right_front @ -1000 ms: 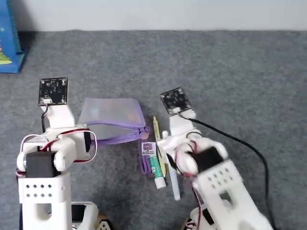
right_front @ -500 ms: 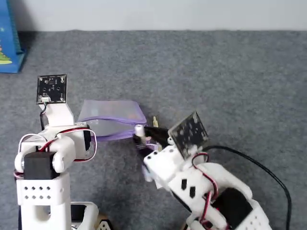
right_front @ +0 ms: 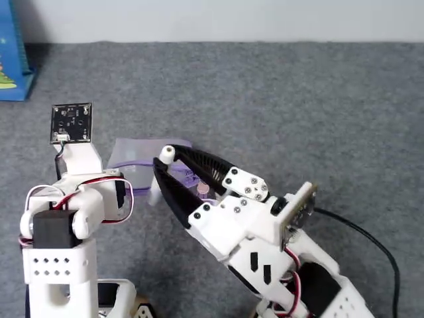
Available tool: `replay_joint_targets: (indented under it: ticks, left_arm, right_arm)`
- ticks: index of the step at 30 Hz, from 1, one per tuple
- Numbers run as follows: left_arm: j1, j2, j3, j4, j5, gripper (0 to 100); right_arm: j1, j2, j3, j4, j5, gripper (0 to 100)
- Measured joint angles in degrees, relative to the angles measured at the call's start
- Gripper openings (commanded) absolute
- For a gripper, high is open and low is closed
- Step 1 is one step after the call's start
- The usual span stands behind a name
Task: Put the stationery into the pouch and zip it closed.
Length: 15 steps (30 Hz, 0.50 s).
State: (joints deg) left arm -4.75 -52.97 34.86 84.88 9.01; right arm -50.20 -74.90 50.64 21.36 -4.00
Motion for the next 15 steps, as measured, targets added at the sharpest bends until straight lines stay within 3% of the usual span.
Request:
replay_joint_targets:
  ticks: [15]
  left_arm:
    - [0.1,0.0,0.0,0.0,0.0,1]
  right_arm:
    - [6.6,6.6,22.5,-32.9,8.3,0.9]
